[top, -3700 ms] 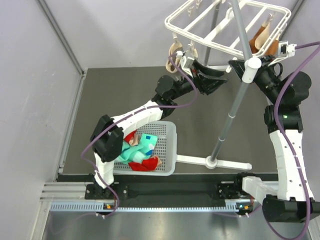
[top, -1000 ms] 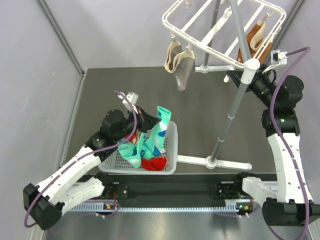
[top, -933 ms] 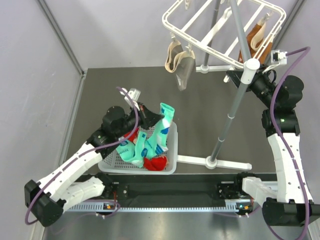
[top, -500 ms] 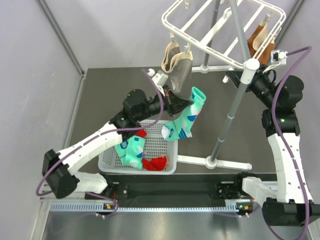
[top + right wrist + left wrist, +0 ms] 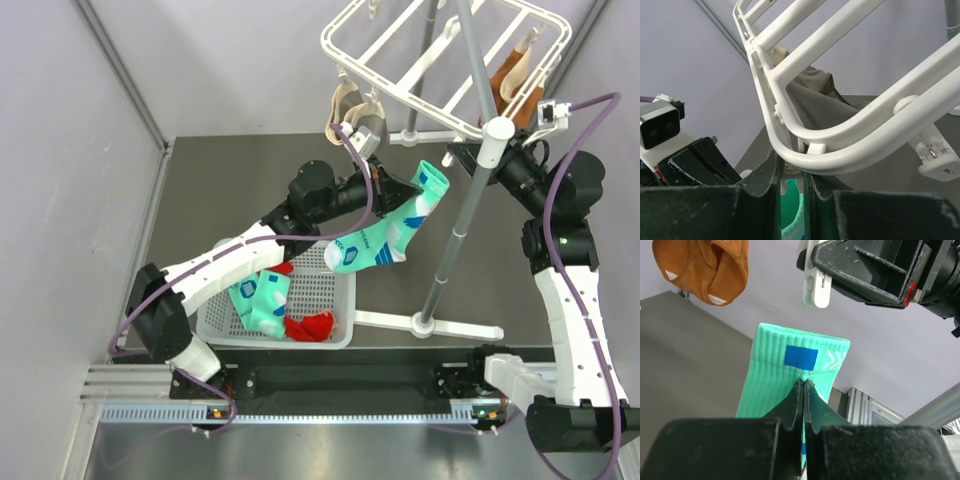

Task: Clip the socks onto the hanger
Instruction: Clamp the sock onto the hanger.

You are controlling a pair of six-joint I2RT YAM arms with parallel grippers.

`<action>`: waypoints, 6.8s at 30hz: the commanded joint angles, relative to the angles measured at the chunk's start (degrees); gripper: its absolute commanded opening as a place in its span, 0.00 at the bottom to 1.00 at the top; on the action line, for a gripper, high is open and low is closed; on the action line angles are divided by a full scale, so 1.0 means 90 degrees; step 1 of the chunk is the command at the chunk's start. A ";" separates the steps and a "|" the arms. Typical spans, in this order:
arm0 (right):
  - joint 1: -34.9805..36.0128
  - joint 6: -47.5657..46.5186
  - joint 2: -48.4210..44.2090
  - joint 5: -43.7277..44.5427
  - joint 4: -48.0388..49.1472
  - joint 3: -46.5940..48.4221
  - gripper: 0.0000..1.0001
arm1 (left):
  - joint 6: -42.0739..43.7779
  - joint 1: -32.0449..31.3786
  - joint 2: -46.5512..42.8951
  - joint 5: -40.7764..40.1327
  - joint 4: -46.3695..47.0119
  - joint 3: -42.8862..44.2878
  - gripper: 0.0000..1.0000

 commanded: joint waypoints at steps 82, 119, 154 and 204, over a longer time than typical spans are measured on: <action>0.0289 -0.0006 -0.0185 -0.0301 -0.0051 0.0112 0.00 | 0.0058 -0.0211 0.0510 0.0003 0.0550 0.0962 0.00; 0.0397 -0.0377 -0.0068 0.0353 -0.0851 0.0582 0.00 | 0.0575 -0.0455 0.0501 -0.0573 -0.0250 0.1158 0.00; 0.0582 -0.0475 -0.0303 0.0177 -0.0754 0.0259 0.28 | 0.0644 -0.0455 0.0618 -0.0612 -0.0339 0.1734 0.00; 0.0573 -0.1852 -0.0635 0.2561 -0.3401 0.2075 0.66 | 0.0800 -0.0436 0.0062 -0.2399 -0.2397 0.2115 0.00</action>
